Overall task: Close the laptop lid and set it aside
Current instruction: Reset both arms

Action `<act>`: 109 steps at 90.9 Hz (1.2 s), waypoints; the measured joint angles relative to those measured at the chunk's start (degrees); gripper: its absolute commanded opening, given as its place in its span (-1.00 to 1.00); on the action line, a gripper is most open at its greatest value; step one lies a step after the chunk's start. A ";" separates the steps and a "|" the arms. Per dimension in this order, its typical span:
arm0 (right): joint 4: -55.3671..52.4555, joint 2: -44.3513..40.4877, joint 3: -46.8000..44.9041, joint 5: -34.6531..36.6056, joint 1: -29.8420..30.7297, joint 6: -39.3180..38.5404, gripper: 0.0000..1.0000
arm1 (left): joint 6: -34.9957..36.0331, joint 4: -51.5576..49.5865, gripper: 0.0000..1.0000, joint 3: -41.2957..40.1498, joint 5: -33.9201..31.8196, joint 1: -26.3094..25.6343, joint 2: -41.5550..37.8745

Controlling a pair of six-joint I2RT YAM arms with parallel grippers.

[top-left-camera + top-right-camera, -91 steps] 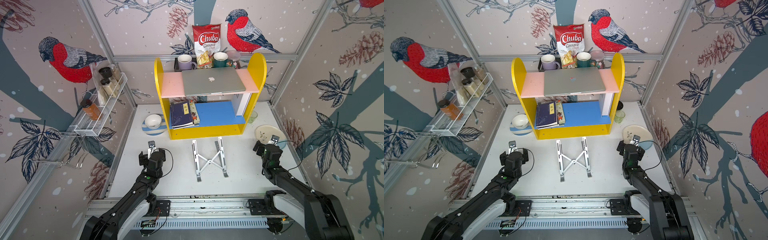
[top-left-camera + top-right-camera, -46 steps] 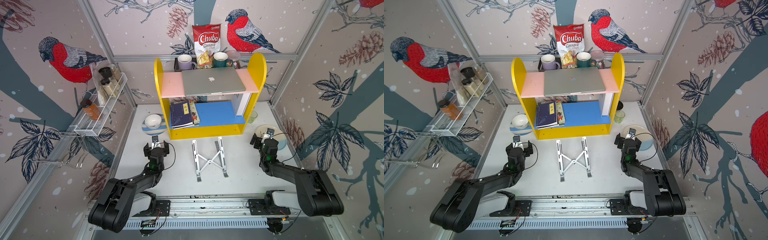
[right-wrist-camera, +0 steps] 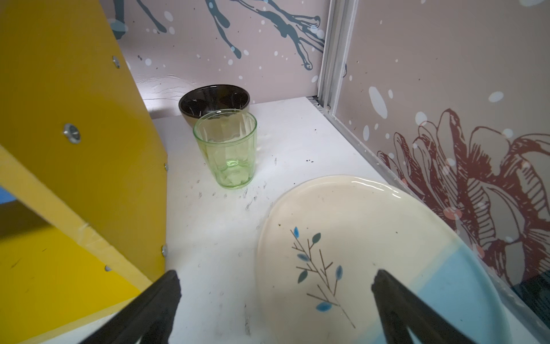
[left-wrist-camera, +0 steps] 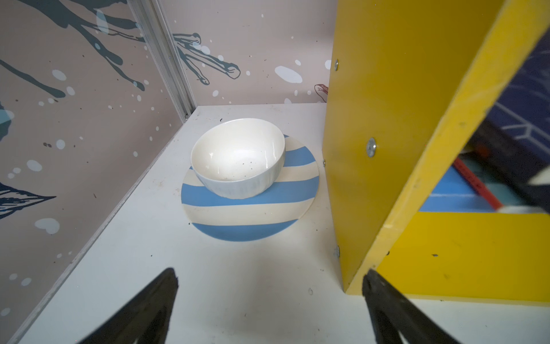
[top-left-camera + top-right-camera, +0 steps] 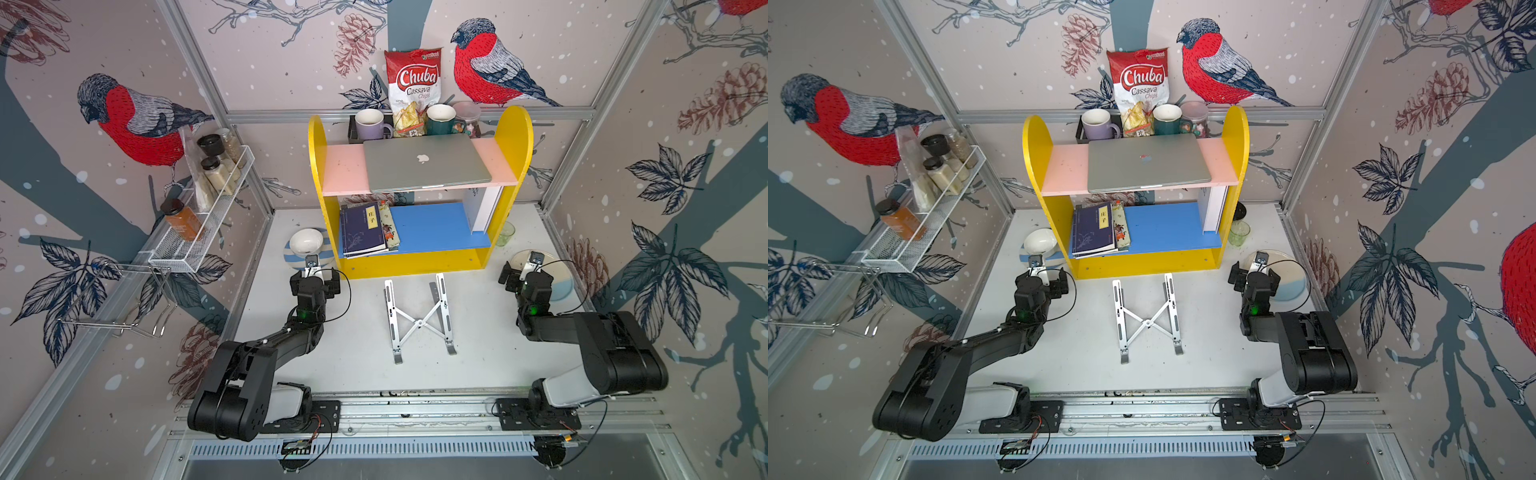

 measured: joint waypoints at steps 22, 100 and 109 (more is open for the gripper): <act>-2.34 0.00 0.28 -1.33 -0.55 1.03 1.00 | -0.46 -2.97 0.91 1.57 1.38 0.55 0.81; -2.99 0.04 0.35 -1.68 -0.57 1.05 1.00 | -3.30 -10.84 0.91 5.64 0.42 3.23 2.82; -2.99 0.04 0.39 -1.70 -0.57 1.05 1.00 | -4.87 -9.49 0.91 3.67 1.51 4.98 1.79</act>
